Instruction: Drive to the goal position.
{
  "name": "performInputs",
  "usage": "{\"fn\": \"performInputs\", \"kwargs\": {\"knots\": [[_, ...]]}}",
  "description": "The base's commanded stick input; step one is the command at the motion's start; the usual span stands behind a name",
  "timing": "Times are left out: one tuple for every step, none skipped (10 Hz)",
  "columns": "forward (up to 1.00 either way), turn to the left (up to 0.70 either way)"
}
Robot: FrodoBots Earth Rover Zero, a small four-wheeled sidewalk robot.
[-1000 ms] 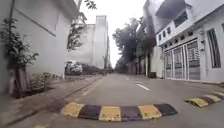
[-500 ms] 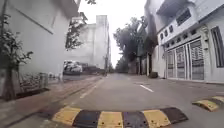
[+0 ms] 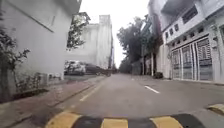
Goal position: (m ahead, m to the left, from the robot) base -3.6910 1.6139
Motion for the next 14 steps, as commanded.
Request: {"fn": "performInputs", "kwargs": {"knots": [[0.5,0.0],[0.5,0.0],[0.5,0.0],[0.5,0.0],[0.5,0.0],[0.5,0.0],[0.5,0.0],[0.5,0.0],[0.5,0.0],[0.5,0.0],[0.5,0.0],[0.5,0.0],[0.5,0.0],[0.5,0.0]]}}
